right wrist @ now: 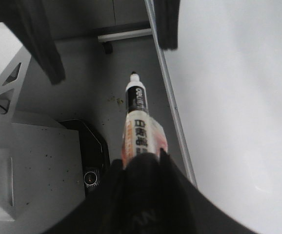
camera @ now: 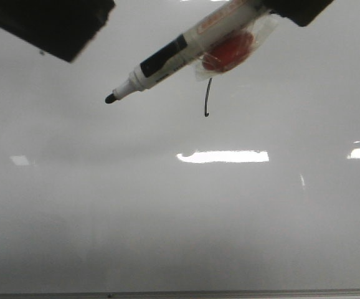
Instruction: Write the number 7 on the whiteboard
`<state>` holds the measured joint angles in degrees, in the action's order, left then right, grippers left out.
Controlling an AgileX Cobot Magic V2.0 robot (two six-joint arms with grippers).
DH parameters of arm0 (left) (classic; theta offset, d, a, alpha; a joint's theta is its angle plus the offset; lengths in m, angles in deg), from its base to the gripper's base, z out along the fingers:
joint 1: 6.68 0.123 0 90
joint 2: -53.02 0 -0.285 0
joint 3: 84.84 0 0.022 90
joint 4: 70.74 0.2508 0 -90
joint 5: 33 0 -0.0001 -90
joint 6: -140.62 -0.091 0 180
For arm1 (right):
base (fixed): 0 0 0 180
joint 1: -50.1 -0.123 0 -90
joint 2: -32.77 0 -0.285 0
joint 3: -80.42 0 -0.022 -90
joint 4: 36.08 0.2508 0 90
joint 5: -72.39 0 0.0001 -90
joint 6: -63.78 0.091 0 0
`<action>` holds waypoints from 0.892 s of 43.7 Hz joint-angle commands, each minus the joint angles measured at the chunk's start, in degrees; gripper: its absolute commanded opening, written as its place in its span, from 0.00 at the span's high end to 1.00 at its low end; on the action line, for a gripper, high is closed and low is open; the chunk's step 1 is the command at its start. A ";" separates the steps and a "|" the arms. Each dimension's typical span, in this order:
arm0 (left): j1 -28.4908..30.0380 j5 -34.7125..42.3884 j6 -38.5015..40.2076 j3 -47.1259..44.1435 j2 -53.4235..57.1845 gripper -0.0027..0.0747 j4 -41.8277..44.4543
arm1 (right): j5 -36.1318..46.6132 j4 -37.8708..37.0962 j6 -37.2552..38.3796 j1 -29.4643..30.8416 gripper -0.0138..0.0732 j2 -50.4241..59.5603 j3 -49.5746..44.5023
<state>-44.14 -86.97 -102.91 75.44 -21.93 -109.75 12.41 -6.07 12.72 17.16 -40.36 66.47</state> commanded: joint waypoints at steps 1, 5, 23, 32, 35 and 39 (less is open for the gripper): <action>-2.62 4.21 -0.18 2.00 -1.24 0.28 -3.09 | 1.50 2.80 -0.90 0.02 0.92 1.45 1.59; -4.37 6.31 -0.31 2.00 -3.46 0.28 -3.09 | 1.50 2.80 -0.90 0.02 0.92 1.45 1.59; -7.33 8.87 -1.88 2.00 -5.87 0.56 -2.63 | 1.15 2.77 -0.90 0.02 0.92 1.45 1.59; -7.33 9.22 -1.88 2.00 -5.87 0.80 1.17 | 0.24 2.77 -0.90 0.02 0.92 1.45 1.59; -7.33 9.31 -1.88 2.00 -5.87 0.85 1.17 | 0.24 2.77 -0.90 0.02 0.92 1.45 1.59; -7.33 9.31 -1.88 2.00 -5.87 0.89 1.17 | 0.18 2.77 -0.90 0.02 0.91 1.45 1.59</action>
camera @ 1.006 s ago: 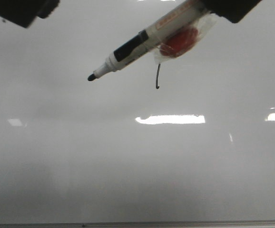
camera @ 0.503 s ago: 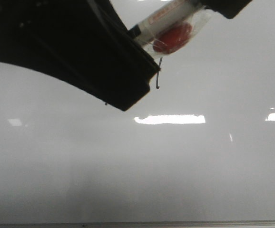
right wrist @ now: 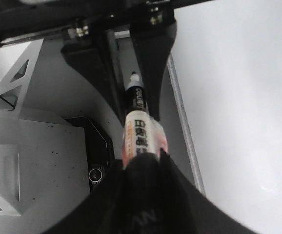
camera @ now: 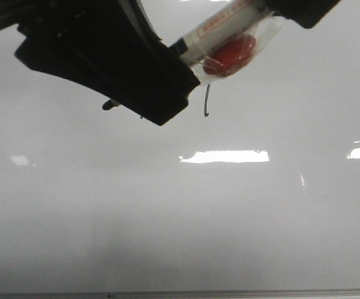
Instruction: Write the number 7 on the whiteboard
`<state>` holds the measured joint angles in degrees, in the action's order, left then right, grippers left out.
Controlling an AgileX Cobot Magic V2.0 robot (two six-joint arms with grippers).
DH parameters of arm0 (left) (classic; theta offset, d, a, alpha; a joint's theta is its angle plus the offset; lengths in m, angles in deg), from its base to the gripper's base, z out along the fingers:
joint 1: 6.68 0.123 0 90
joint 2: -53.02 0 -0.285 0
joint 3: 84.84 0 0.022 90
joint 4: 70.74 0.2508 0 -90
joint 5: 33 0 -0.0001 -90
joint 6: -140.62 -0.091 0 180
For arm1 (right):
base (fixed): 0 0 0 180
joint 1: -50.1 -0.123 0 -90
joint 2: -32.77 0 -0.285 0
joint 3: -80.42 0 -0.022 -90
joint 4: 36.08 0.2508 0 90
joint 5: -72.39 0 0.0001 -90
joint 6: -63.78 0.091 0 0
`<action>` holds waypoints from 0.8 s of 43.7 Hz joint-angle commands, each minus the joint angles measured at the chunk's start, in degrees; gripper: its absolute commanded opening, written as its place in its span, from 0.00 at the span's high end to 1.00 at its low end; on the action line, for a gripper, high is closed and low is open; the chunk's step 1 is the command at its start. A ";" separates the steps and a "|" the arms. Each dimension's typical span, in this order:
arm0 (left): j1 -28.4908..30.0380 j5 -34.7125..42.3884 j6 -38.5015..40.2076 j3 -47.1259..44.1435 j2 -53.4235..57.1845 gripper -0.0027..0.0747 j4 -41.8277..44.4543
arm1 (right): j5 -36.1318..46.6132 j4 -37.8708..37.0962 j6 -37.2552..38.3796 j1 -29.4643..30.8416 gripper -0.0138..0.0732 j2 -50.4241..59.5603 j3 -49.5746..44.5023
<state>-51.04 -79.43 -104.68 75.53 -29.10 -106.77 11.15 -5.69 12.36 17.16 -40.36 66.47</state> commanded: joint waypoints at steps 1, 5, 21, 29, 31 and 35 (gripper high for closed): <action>-0.43 1.77 -0.11 1.91 1.30 0.90 -1.82 | 1.45 2.39 -0.54 0.02 0.89 1.45 1.59; -0.43 1.77 -0.11 1.91 1.30 0.92 -1.82 | 1.45 2.39 -0.54 0.02 0.75 1.45 1.59; 5.84 1.05 6.68 1.91 2.72 0.94 2.75 | 1.21 -6.15 9.41 6.88 0.14 6.30 1.59; 13.42 1.05 23.79 1.91 6.92 0.94 17.90 | 1.03 -6.69 11.72 13.40 0.14 9.72 1.59; 15.71 1.05 30.57 1.91 7.95 0.94 23.09 | 1.03 -6.69 11.72 14.27 0.14 9.92 1.59; 20.89 1.05 41.16 1.91 9.34 0.94 30.64 | 0.96 -6.69 11.72 15.08 0.14 9.92 1.59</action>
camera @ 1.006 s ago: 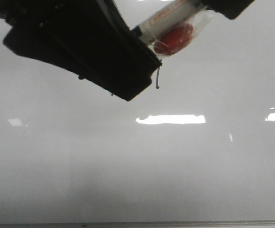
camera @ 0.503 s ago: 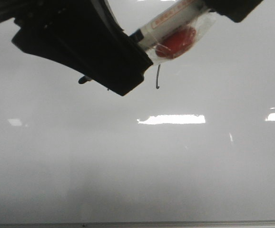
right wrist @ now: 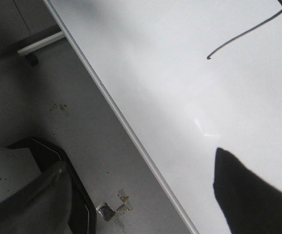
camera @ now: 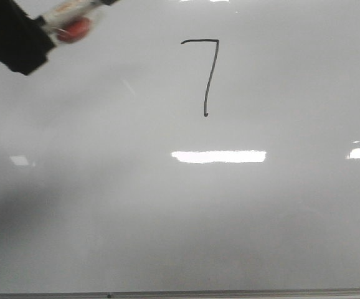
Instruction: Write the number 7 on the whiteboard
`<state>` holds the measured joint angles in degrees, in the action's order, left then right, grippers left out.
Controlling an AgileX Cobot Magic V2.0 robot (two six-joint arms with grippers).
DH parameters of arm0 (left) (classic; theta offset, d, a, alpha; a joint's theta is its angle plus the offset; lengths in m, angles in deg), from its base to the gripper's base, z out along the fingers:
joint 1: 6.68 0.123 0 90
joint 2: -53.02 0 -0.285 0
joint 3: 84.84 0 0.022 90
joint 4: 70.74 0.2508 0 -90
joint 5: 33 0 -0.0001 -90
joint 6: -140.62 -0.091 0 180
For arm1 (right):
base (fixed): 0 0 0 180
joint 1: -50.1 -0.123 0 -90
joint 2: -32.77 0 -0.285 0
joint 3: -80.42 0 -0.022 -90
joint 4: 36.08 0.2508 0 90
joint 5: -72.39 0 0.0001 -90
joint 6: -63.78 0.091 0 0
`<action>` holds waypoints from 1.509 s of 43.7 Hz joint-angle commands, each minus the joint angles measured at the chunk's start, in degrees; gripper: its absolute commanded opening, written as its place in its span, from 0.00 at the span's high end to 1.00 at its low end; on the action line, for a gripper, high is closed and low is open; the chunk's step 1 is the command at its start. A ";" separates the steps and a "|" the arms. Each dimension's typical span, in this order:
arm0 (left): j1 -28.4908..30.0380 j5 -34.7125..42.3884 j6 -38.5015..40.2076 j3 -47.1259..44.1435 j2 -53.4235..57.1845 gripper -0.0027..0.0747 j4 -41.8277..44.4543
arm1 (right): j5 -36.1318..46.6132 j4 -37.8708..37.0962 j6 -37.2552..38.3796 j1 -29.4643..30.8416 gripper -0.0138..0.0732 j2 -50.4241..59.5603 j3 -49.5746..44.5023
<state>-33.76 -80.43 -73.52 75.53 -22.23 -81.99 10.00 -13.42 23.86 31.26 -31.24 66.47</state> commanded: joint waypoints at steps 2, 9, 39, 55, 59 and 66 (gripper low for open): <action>6.49 2.05 15.92 1.91 2.74 0.94 8.30 | 2.11 1.04 0.22 0.99 0.14 0.80 1.59; 16.79 3.22 26.11 1.91 2.02 0.94 9.59 | 2.24 1.04 0.22 0.99 0.14 0.80 1.37; 25.15 23.19 36.88 1.80 -13.30 0.94 8.34 | 3.01 1.09 0.22 0.99 0.14 0.80 0.15; 25.15 23.87 36.88 1.80 -17.92 0.64 8.34 | 3.93 1.09 0.22 0.99 0.14 0.80 -0.33; 25.15 24.22 36.88 1.80 -18.02 0.49 8.34 | 4.00 1.09 0.22 0.99 0.14 0.80 -0.33; 25.15 23.17 36.61 2.14 -18.02 0.43 9.66 | 4.33 1.09 0.22 1.03 0.14 0.80 -0.25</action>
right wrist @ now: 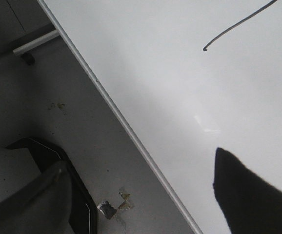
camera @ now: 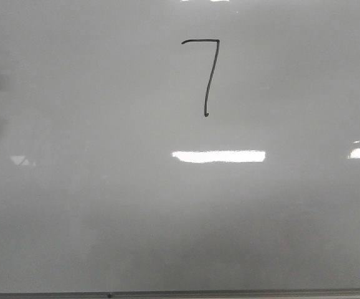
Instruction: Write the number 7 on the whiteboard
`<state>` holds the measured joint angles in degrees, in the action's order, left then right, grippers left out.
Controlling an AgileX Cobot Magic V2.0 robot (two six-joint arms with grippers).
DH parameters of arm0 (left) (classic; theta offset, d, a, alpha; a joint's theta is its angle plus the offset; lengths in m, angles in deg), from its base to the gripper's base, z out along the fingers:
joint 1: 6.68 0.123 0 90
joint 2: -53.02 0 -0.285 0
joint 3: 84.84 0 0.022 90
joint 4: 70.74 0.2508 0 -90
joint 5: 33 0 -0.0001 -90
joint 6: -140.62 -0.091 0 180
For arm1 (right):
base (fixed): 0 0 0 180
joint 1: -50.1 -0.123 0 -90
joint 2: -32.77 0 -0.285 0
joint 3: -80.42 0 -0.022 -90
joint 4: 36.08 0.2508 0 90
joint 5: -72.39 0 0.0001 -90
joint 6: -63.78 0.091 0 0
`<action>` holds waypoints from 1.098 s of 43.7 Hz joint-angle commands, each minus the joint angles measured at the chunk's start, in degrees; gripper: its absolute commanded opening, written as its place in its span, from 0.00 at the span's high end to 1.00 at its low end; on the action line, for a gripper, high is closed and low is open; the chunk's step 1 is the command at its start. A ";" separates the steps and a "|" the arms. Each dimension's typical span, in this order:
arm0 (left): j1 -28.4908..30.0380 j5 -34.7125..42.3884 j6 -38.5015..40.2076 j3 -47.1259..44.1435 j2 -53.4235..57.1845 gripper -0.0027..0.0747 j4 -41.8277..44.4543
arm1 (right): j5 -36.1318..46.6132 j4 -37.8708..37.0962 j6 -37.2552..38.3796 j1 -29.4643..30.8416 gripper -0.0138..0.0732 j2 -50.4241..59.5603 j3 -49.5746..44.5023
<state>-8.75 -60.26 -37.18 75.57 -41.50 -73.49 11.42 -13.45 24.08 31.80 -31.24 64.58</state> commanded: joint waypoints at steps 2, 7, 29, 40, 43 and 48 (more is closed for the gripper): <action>0.14 1.12 0.27 3.08 1.25 0.43 2.76 | 2.83 1.06 0.38 0.49 0.14 1.16 1.76; 0.14 -6.68 0.27 6.37 2.60 0.43 4.86 | 2.88 -0.07 4.26 0.49 0.14 3.15 1.76; -6.84 -18.17 -1.35 6.72 27.44 0.44 5.49 | 1.76 -15.74 32.68 0.49 0.14 16.54 0.19; -19.32 -20.27 -1.45 -2.30 41.49 0.44 5.82 | 2.57 -16.25 32.68 0.49 0.14 21.55 -6.13; -21.14 -20.82 -1.45 -5.96 45.41 0.44 5.82 | 2.76 -16.25 32.68 0.49 0.14 22.24 -7.51; -21.70 -20.72 -1.35 -10.75 51.15 0.44 5.82 | 2.96 -16.60 32.68 0.49 0.14 22.40 -8.82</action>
<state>-29.75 -84.11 -38.65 66.00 6.54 -67.87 10.07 -29.56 56.64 31.82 -8.80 55.10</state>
